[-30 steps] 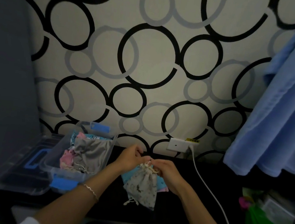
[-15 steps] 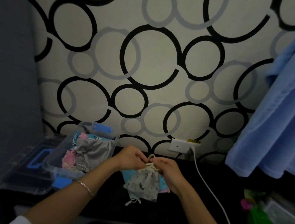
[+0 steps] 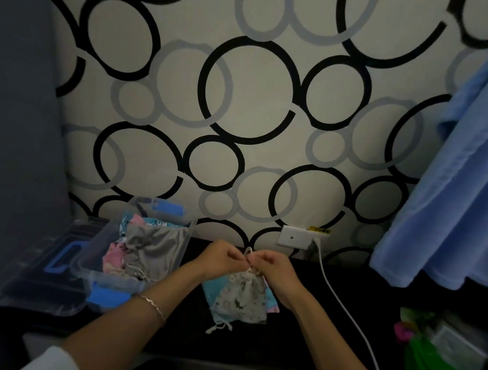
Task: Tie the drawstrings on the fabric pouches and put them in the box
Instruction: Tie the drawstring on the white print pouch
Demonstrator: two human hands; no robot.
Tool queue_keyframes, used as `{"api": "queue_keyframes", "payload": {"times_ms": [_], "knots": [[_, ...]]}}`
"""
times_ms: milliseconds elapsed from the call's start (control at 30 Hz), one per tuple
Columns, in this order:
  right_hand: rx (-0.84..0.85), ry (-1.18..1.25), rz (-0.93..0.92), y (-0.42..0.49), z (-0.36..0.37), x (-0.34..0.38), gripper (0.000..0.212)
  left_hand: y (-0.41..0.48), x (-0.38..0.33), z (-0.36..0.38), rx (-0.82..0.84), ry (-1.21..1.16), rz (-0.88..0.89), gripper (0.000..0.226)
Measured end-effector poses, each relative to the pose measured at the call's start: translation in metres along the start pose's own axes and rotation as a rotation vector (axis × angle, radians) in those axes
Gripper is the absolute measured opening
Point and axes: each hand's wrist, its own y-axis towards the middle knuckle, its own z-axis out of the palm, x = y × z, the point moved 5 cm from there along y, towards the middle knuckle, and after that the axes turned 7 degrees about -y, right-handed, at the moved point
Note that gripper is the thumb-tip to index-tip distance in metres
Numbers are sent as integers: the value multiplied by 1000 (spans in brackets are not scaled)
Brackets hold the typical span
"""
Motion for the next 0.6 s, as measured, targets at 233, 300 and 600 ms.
{"api": "queue_keyframes", "payload": {"times_ms": [233,300,600], "knots": [[33,46,-3,-5,-6,-1,13,-2,4,7,53,-75,-35,13],[9,-4,-6,-7,-8,-1,21,-2,5,9,72,-40,-46,15],[-77,-577,-283,-14,-2,8,20,-1,10,14,144,82,-62,24]]}}
